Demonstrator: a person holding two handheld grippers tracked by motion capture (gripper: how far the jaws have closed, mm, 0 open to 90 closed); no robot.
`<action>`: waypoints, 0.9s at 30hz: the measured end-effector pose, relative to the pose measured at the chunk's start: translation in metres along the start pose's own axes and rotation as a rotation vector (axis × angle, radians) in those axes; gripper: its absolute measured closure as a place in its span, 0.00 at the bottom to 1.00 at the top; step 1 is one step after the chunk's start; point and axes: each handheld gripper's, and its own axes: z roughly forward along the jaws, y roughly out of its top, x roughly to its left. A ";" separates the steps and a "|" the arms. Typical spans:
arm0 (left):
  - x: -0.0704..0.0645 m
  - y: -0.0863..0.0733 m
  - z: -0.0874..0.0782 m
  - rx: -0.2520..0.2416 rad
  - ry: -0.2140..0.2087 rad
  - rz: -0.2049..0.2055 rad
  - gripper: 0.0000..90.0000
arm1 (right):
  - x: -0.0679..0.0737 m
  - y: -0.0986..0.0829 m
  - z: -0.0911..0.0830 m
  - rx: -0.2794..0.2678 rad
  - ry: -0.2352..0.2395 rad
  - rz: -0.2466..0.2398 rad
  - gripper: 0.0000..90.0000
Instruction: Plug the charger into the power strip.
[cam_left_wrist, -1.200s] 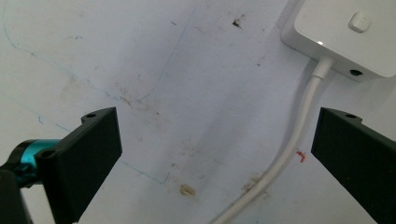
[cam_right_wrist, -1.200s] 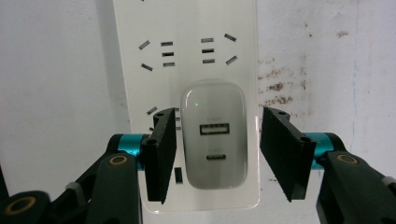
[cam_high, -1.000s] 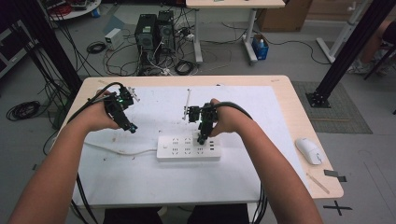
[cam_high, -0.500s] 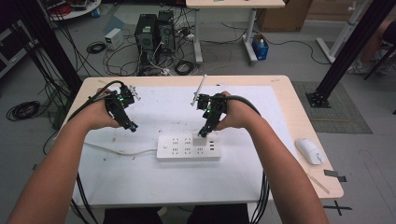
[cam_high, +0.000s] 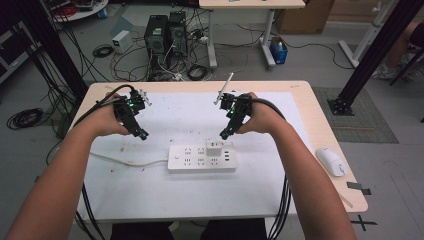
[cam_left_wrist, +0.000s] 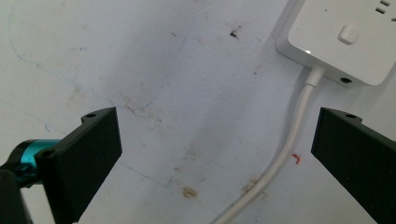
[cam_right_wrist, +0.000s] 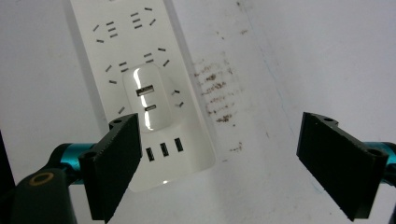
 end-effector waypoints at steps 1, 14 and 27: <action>0.000 0.000 0.000 0.002 -0.005 0.001 0.02 | -0.002 -0.001 -0.001 0.003 0.001 0.002 0.15; 0.005 0.009 -0.013 0.002 -0.014 0.055 0.02 | -0.010 -0.012 -0.024 0.079 -0.074 0.030 0.01; 0.003 0.033 -0.024 0.046 -0.046 0.131 0.02 | -0.023 -0.023 -0.032 0.178 -0.095 0.046 0.01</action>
